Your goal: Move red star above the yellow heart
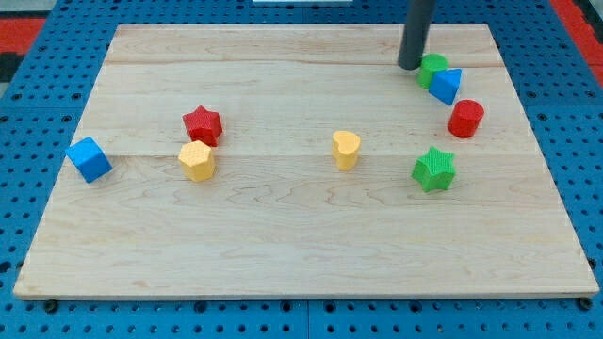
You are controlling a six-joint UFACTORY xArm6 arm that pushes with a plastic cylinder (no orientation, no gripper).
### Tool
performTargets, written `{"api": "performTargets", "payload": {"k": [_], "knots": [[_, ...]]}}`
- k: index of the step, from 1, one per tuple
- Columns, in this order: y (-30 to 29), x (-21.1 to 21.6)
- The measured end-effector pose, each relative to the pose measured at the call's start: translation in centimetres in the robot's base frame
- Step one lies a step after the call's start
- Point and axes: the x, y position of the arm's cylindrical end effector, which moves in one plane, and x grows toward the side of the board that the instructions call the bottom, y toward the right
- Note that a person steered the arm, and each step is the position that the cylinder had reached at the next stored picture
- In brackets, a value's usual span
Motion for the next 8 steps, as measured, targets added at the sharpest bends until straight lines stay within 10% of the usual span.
{"api": "performTargets", "payload": {"k": [2,6,8], "knots": [[-3.2,-0.9],[-31.0,5.1],[-33.5,9.8]]}}
